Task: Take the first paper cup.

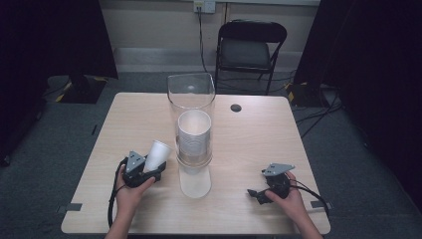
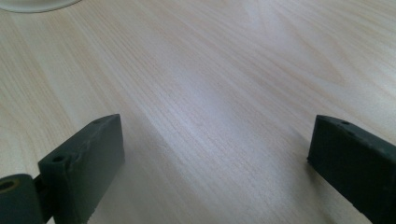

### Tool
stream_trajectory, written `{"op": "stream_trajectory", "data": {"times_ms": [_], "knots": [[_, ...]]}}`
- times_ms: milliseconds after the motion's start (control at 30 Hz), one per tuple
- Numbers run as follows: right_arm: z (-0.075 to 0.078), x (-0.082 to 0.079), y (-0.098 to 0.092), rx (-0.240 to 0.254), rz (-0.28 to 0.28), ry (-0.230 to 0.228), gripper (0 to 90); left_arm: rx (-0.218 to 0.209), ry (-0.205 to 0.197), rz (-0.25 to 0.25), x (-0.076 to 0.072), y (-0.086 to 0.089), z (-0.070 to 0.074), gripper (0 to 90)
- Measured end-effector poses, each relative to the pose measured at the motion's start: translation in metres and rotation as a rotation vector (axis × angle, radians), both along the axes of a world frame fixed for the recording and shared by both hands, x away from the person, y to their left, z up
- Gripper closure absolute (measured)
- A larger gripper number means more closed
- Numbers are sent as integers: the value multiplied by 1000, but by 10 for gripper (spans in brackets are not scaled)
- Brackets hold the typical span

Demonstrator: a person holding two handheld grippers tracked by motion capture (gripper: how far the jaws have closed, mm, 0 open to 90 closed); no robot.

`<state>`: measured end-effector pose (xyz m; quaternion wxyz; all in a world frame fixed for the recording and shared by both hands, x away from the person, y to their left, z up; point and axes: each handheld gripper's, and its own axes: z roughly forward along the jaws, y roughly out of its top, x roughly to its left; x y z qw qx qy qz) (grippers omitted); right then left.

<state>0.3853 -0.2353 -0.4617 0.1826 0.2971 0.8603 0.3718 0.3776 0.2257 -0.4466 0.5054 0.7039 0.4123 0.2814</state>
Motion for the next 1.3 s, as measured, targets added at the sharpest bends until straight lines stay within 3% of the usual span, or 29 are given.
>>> {"op": "stream_trajectory", "data": {"times_ms": [67,133,167,200,233,300,400,567,700,800,933,1000,1033,1067,1167,1300], "knots": [[0,-2,0,-1,-9,-7,49,22,-2,-30,-7,2,2,323],[2,-8,-1,23,13,-19,225,10,-31,-79,-16,3,3,322],[4,-11,-1,39,42,-33,244,16,-54,-107,-21,3,4,322],[7,-15,-1,81,49,-39,226,10,-73,-132,-26,1,4,322],[11,-17,-2,133,56,-28,209,17,-69,-156,-31,0,5,321],[18,-21,-2,229,94,-5,227,-8,-72,-196,-41,-4,5,321],[29,-27,2,292,142,-8,235,-12,-71,-242,-56,-13,4,320],[37,-33,9,318,200,-2,259,-3,-60,-293,-74,-20,3,320],[38,-35,13,311,247,-11,301,-3,-59,-350,-82,-30,1,320],[41,-37,18,313,286,-11,316,4,-59,-392,-81,-45,-2,320],[42,-37,19,362,315,5,339,47,-45,-437,-78,-64,-6,318],[44,-37,18,372,327,-4,340,28,-49,-459,-78,-73,-7,318],[44,-38,19,384,343,-5,353,50,-39,-457,-79,-78,-7,318],[45,-39,19,392,356,-3,360,40,-38,-490,-79,-84,-7,318],[48,-42,26,358,404,-10,361,51,-26,-513,-76,-102,-7,318],[55,-47,37,357,480,-10,421,69,-29,-514,-69,-121,-5,318]]}}
